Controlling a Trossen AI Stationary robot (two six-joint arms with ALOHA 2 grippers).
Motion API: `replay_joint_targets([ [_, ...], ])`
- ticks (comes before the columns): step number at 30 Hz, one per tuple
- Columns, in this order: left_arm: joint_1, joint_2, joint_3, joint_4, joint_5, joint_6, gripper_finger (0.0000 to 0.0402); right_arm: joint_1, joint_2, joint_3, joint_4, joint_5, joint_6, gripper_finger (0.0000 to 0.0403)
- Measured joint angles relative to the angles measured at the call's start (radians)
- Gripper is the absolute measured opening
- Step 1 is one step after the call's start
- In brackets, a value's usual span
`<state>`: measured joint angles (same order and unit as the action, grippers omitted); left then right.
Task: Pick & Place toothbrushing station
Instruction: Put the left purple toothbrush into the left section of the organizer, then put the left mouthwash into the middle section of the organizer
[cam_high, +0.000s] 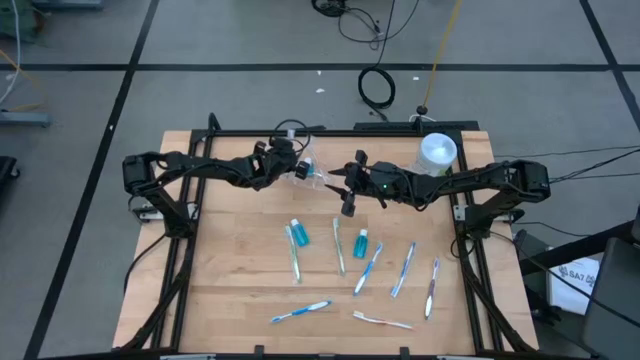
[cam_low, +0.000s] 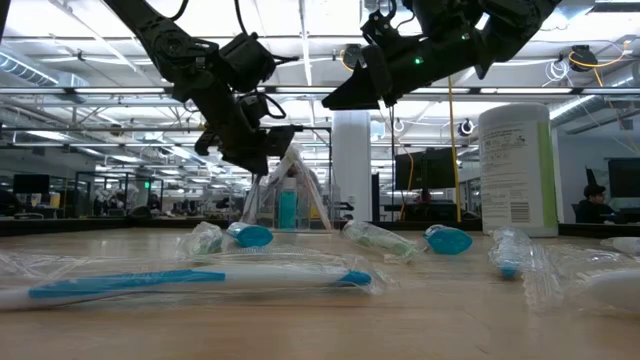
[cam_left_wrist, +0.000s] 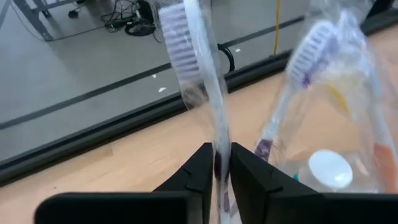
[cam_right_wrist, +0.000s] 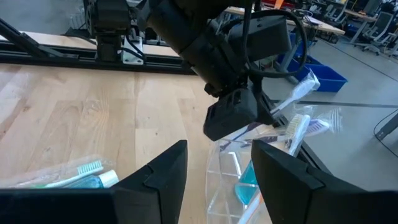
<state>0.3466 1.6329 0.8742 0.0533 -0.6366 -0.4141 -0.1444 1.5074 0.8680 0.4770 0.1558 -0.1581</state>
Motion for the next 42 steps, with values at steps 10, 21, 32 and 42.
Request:
replay_joint_targets([
  [10, 0.001, 0.0, 0.0, -0.091, 0.071, 0.012, 0.0135, 0.0, 0.0, 0.0, 0.0, 0.0, 0.0, 0.0173],
  [21, -0.036, -0.128, 0.0, -0.186, 0.071, -0.016, 0.0172, 0.0, 0.0, 0.0, -0.004, 0.0, 0.0, 0.0173],
  [32, -0.092, -0.301, 0.0, -0.424, 0.229, -0.052, 0.0173, 0.0, 0.0, 0.0, -0.011, 0.0, 0.0, 0.0173],
  [42, -0.211, -0.297, 0.0, -0.603, 0.352, -0.25, 0.0173, 0.0, 0.0, 0.0, -0.011, 0.0, 0.0, 0.0173],
])
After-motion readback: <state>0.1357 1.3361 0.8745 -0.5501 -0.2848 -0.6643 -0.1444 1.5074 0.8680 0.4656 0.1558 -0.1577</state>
